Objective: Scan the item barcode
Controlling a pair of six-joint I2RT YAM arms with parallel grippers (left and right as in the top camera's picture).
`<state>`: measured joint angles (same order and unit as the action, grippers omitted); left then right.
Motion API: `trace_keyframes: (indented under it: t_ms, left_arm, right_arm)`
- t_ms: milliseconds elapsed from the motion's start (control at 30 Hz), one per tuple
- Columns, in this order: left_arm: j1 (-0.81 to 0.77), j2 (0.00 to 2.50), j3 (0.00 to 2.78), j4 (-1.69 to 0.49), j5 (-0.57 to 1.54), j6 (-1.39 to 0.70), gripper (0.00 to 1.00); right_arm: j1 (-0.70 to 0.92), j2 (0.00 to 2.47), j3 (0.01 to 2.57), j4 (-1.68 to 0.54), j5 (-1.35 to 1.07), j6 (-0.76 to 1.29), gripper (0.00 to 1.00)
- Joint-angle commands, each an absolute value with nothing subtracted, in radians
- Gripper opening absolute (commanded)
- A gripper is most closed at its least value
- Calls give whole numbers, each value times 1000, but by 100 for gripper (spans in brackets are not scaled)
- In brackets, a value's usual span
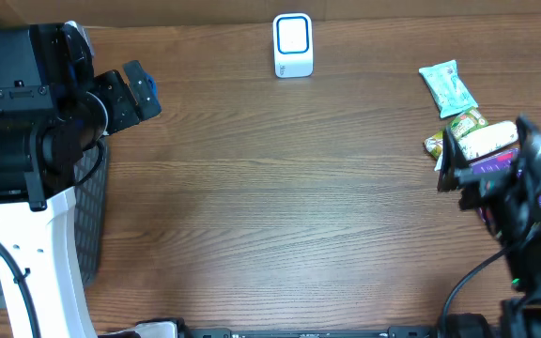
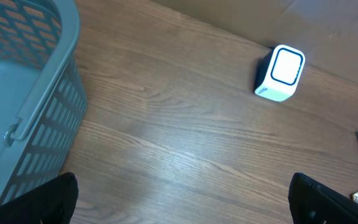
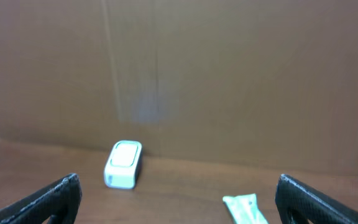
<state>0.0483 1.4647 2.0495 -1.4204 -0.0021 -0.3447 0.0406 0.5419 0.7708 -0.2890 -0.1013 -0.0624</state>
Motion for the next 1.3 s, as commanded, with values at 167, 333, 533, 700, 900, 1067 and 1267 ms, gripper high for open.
trace_keyframes:
  t_ms: [167, 333, 533, 700, 900, 1067, 1267]
  left_arm:
    - [52, 1468, 2062, -1418, -10, -336, 100]
    - [52, 1468, 2062, -1418, -10, -337, 100]
    - [52, 1468, 2062, -1418, -10, -337, 100]
    - [52, 1468, 2062, -1418, -10, -337, 100]
    - [52, 1468, 2062, -1418, -10, -337, 100]
    - [52, 1468, 2062, -1418, -10, -337, 100]
    - [52, 1468, 2062, -1418, -10, -337, 99]
  right_arm:
    - [63, 270, 299, 19, -94, -87, 100]
    - [99, 164, 123, 89, -74, -87, 100]
    - [130, 67, 47, 76, -43, -87, 100]
    - [130, 1, 8, 9, -44, -86, 100]
    - [130, 2, 8, -72, -46, -80, 100]
    - [130, 3, 8, -81, -46, -80, 100]
    - [130, 3, 8, -81, -46, -80, 100]
